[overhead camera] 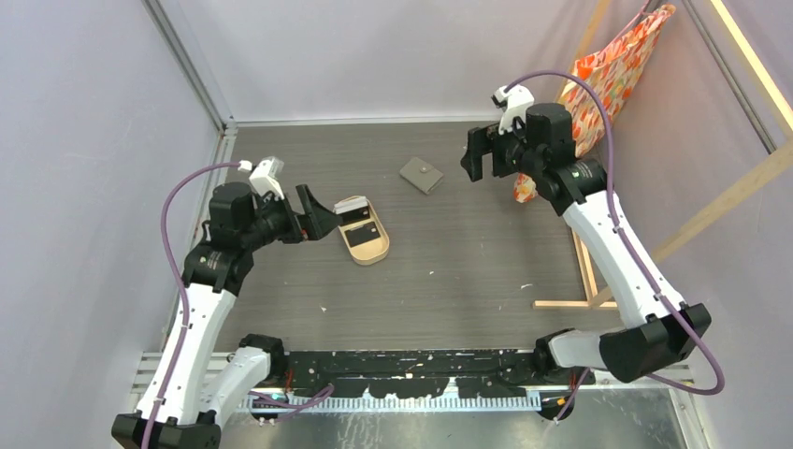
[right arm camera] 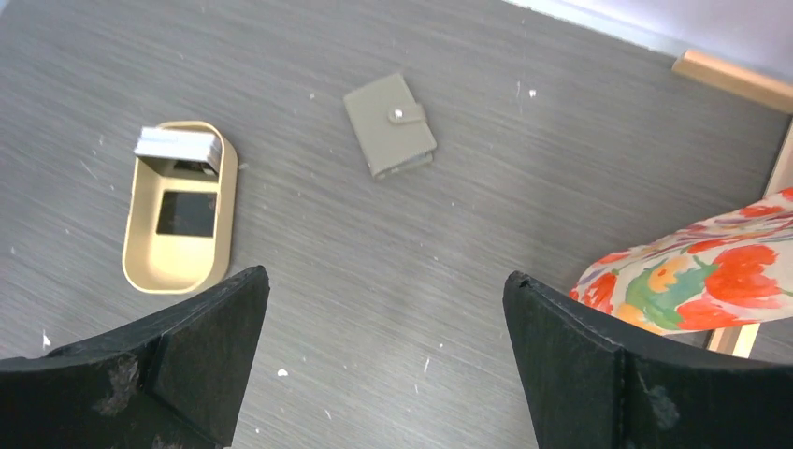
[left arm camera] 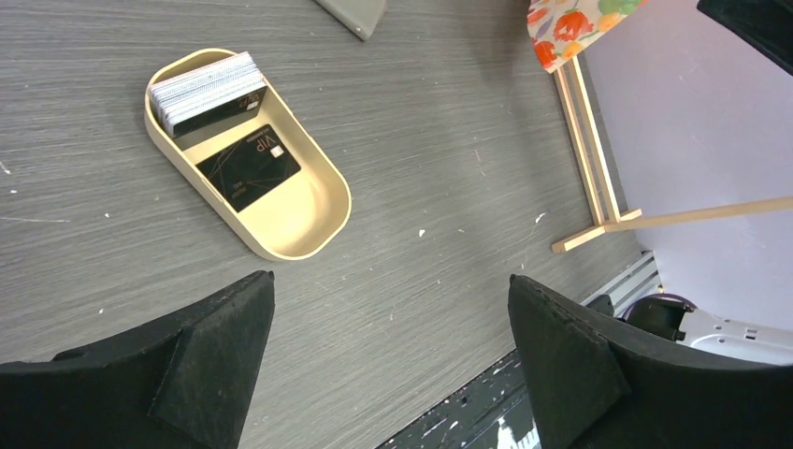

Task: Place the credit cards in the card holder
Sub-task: Open the card holder at the center of the board.

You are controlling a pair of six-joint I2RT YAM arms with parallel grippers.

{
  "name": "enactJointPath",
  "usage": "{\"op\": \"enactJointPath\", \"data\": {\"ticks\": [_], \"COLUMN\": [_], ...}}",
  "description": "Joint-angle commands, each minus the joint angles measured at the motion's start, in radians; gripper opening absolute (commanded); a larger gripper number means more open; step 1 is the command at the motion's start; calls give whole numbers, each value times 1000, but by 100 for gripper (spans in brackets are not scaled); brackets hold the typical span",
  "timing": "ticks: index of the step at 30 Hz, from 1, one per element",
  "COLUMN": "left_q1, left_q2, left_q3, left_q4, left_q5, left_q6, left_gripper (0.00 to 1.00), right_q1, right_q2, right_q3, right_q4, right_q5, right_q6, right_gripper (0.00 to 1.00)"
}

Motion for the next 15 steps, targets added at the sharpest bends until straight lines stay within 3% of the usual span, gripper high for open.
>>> {"op": "enactJointPath", "data": {"ticks": [1,3,7,10,15], "left_q1": [6,6,6,6,-84], "left_q2": [-15,-23,-18,15,38], "left_q3": [-32,-66,-197,-270,-296], "left_q4": [76,128,337,455,442], "left_q5": [29,28,74,107,-44], "left_q6": [-29,-45,-195,-239,-138], "left_gripper": [99,100,100,100,100], "right_q1": [5,-1,-11,-11,-10], "right_q2": [52,75,159,264,524], "right_q3": [-44,-40,-1,50,272], "right_q4": [75,88,33,20,-122], "right_q5": [55,21,-235,-346,-315], "right_q6": [58,26,-192,-253,-260], "right_gripper": [100,100,100,100,100]}}
